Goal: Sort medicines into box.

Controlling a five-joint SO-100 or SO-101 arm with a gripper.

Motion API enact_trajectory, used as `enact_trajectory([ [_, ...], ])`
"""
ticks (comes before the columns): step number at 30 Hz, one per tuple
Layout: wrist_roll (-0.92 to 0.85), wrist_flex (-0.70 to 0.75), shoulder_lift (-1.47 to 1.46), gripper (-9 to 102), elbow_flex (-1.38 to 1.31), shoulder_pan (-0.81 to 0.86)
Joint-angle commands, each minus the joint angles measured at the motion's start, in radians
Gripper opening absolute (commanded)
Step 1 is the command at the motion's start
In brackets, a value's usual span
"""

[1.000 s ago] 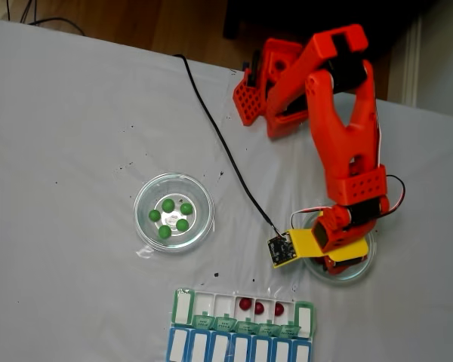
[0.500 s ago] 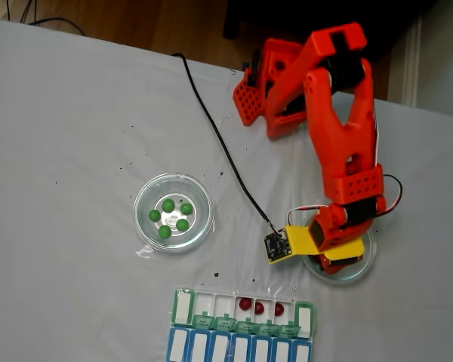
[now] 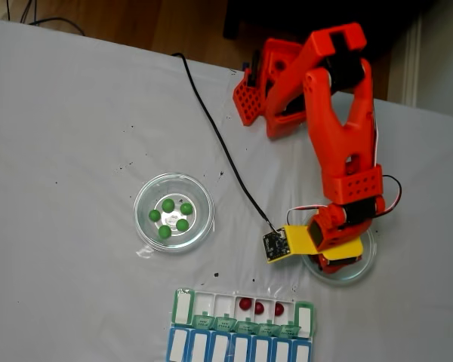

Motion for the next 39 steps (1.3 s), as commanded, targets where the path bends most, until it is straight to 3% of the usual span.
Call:
enact_trajectory([
  [1,0.005,-0.005,0.091,9,-0.034,0.034],
  [12,0.000,-0.020,0.091,1,-0.028,0.032],
  [39,-0.127,0.098,0.032,16,-0.063,-0.012],
])
